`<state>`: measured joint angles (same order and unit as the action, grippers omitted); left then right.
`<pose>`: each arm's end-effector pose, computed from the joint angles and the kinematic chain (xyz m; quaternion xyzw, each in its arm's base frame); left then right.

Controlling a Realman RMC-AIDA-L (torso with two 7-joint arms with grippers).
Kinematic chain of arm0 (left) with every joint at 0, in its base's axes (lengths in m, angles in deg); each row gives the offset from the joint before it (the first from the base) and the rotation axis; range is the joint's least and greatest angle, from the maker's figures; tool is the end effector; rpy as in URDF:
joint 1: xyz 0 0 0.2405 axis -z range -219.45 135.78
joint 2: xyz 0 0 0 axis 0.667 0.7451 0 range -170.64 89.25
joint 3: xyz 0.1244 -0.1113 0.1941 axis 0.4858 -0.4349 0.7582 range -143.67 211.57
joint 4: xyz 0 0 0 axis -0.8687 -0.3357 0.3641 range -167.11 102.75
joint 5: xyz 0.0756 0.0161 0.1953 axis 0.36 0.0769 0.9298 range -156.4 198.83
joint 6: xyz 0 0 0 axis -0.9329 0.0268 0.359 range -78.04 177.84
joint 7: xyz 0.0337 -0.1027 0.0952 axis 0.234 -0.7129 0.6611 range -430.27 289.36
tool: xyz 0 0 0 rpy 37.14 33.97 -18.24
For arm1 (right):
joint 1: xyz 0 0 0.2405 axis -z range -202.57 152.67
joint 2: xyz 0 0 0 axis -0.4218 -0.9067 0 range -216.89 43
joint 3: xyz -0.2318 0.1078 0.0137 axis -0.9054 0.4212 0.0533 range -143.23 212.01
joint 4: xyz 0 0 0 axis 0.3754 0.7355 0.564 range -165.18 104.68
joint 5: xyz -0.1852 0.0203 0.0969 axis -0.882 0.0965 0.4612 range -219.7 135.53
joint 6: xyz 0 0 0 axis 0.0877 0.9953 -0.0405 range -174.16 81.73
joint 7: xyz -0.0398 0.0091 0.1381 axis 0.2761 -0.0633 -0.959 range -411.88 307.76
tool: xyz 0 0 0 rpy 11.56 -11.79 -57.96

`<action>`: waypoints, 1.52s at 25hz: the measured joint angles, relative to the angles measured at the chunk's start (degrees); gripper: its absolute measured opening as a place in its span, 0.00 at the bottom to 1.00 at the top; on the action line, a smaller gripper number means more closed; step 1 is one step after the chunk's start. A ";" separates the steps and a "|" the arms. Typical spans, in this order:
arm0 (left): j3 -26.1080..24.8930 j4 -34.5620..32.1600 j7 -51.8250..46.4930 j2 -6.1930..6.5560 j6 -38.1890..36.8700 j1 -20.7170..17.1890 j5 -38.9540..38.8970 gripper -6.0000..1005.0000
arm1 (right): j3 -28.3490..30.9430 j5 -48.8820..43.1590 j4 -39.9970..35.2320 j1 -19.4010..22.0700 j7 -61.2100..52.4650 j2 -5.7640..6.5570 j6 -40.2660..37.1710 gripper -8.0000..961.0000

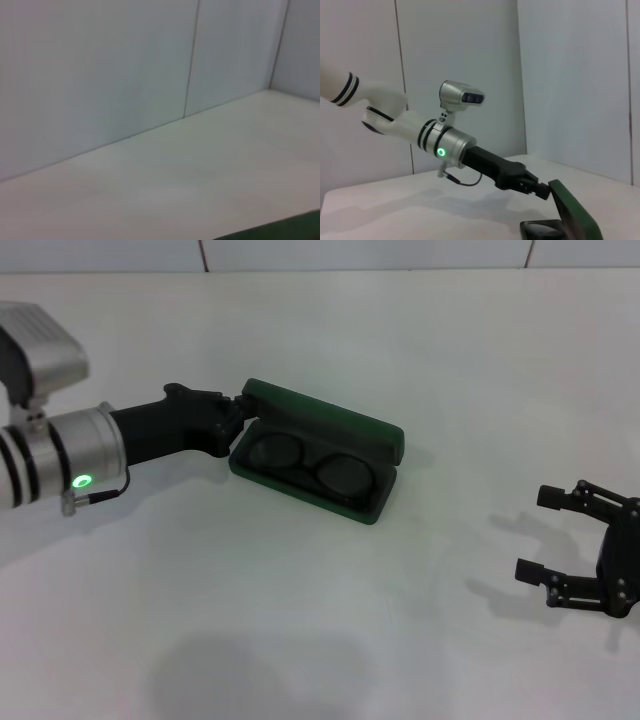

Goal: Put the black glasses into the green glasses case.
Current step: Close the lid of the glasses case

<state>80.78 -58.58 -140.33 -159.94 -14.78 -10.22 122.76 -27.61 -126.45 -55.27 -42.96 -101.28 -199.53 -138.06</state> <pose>-0.2856 0.3618 -0.0321 -0.9071 -0.2525 -0.2085 0.2643 0.3058 0.2626 -0.0007 -0.9308 0.0957 0.3055 0.1765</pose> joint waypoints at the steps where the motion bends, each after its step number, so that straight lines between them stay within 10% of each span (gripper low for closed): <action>1: 0.10 -1.02 -2.46 0.04 -1.35 -0.65 0.10 0.01 | 0.08 0.00 -0.01 -0.01 0.00 0.00 -0.01 0.92; 11: 0.73 -12.82 -23.95 -0.57 -7.64 -6.41 -0.79 0.01 | 0.19 0.02 0.00 -0.24 0.30 -0.17 0.34 0.92; 16: 9.39 -18.10 -26.83 -1.08 -6.02 -6.48 -5.73 0.01 | 0.21 0.02 0.36 -0.47 0.44 -0.33 0.58 0.92; 29: 43.27 -31.32 -46.33 -0.84 28.40 -6.50 -7.89 0.01 | 0.30 0.43 0.19 -0.54 0.45 -0.35 1.69 0.92; 38: 47.41 -28.40 -48.85 -1.12 34.48 -6.37 -7.27 0.01 | 0.31 0.44 0.01 -0.54 0.43 -0.44 2.10 0.92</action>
<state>128.18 -86.98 -189.18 -161.06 19.70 -16.59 115.49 -27.30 -126.01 -55.26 -43.50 -100.86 -199.97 -135.97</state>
